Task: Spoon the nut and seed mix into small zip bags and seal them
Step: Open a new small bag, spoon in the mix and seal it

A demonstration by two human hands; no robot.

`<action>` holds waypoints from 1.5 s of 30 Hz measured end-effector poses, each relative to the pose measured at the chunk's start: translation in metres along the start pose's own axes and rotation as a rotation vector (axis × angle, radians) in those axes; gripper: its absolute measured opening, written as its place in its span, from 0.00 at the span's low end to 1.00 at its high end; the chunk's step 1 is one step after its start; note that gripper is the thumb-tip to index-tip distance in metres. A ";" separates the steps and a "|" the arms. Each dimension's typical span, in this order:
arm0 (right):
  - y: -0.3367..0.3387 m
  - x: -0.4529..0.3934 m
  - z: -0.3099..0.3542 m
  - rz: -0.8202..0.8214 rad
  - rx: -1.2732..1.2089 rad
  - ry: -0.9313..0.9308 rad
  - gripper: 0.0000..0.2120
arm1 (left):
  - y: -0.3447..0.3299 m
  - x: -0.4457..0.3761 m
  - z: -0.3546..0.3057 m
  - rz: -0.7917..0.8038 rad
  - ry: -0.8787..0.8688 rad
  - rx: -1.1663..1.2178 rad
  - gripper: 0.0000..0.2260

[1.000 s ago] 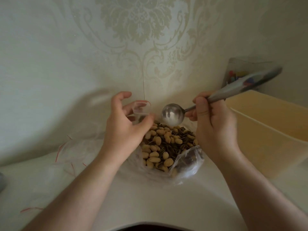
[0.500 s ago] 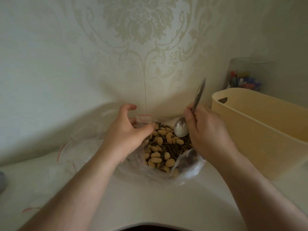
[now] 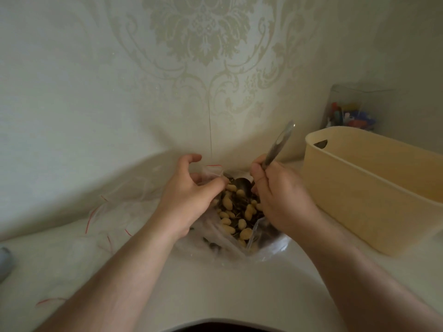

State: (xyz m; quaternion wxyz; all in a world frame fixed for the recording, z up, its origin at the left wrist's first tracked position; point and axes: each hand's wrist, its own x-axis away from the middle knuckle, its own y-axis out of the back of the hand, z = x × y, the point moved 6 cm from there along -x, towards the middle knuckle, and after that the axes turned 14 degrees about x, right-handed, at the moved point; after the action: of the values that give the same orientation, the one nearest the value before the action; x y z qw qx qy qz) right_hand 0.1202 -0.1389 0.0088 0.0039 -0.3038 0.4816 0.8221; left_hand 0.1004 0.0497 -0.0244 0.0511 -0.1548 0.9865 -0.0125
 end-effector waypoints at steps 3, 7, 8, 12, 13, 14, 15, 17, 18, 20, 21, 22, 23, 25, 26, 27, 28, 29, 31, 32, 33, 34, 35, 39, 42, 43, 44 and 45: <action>-0.010 -0.001 -0.010 0.055 -0.136 -0.143 0.14 | -0.002 -0.002 0.002 -0.001 0.004 0.054 0.29; -0.020 -0.001 -0.026 0.100 -0.375 -0.294 0.12 | -0.003 -0.003 0.005 0.025 0.019 0.130 0.30; -0.021 0.000 -0.028 0.086 -0.413 -0.328 0.12 | -0.003 -0.003 0.005 0.037 0.018 0.129 0.29; -0.012 -0.001 -0.035 -0.032 -0.537 -0.428 0.12 | 0.002 -0.001 -0.003 0.036 -0.039 0.070 0.26; -0.009 -0.002 -0.036 -0.061 -0.582 -0.439 0.12 | 0.004 -0.002 -0.005 0.030 -0.053 0.060 0.25; -0.005 -0.002 -0.037 -0.088 -0.629 -0.452 0.12 | 0.006 -0.002 -0.007 0.026 -0.064 0.054 0.25; -0.002 -0.002 -0.038 -0.111 -0.669 -0.468 0.12 | 0.007 -0.003 -0.008 0.023 -0.072 0.050 0.25; 0.005 -0.002 -0.039 -0.144 -0.723 -0.488 0.12 | 0.008 -0.003 -0.008 0.025 -0.086 0.024 0.24; 0.009 -0.002 -0.038 -0.158 -0.730 -0.482 0.12 | 0.007 -0.003 -0.008 0.031 -0.091 0.002 0.24; 0.017 -0.002 -0.037 -0.185 -0.695 -0.449 0.12 | 0.005 -0.001 -0.005 0.035 -0.097 -0.041 0.26; 0.021 -0.002 -0.036 -0.203 -0.667 -0.430 0.12 | 0.004 -0.001 -0.002 0.034 -0.101 -0.070 0.27; 0.026 -0.002 -0.036 -0.224 -0.642 -0.409 0.12 | 0.003 0.000 -0.001 0.033 -0.104 -0.101 0.29; 0.030 -0.002 -0.036 -0.247 -0.621 -0.388 0.11 | 0.002 0.000 0.001 0.029 -0.110 -0.125 0.29; 0.038 -0.002 -0.034 -0.287 -0.599 -0.351 0.11 | -0.002 0.000 0.003 0.023 -0.125 -0.155 0.28; 0.042 -0.001 -0.032 -0.304 -0.594 -0.334 0.10 | -0.004 0.001 0.003 0.021 -0.135 -0.167 0.27; 0.045 0.000 -0.030 -0.319 -0.593 -0.317 0.10 | -0.006 0.002 0.003 0.024 -0.148 -0.180 0.27; 0.048 0.000 -0.027 -0.331 -0.594 -0.297 0.09 | -0.009 0.002 0.003 0.035 -0.159 -0.191 0.27; 0.050 0.001 -0.024 -0.340 -0.593 -0.273 0.09 | -0.012 0.003 0.003 0.048 -0.170 -0.200 0.26; 0.053 0.003 -0.017 -0.353 -0.576 -0.215 0.08 | -0.015 0.003 0.003 0.058 -0.191 -0.215 0.26; 0.053 0.004 -0.014 -0.358 -0.556 -0.185 0.08 | -0.016 0.003 0.003 0.057 -0.199 -0.223 0.26; 0.054 0.005 -0.010 -0.365 -0.524 -0.157 0.08 | -0.017 0.003 0.002 0.053 -0.207 -0.231 0.26; 0.054 0.006 -0.007 -0.372 -0.481 -0.132 0.07 | -0.017 0.003 0.001 0.047 -0.216 -0.239 0.26; 0.053 0.006 -0.005 -0.379 -0.435 -0.109 0.07 | -0.017 0.002 0.000 0.038 -0.225 -0.248 0.26; 0.053 0.008 0.008 -0.412 -0.206 0.037 0.10 | -0.019 0.000 0.001 0.017 -0.257 -0.270 0.27; 0.051 0.009 0.013 -0.413 -0.111 0.124 0.14 | -0.020 0.001 0.002 -0.006 -0.272 -0.276 0.28; 0.051 0.010 0.015 -0.412 -0.092 0.144 0.14 | -0.020 0.001 0.001 -0.016 -0.276 -0.277 0.29; 0.051 0.010 0.016 -0.408 -0.074 0.162 0.14 | -0.020 0.001 0.001 -0.024 -0.281 -0.279 0.30; 0.050 0.010 0.017 -0.406 -0.054 0.177 0.14 | -0.020 0.002 0.000 -0.028 -0.285 -0.284 0.31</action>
State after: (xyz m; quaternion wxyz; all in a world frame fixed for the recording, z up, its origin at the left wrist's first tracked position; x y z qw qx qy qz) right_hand 0.0890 -0.1548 0.0493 0.1187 -0.4655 0.3869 0.7871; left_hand 0.1048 0.0306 -0.0240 0.1679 -0.1744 0.9589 0.1481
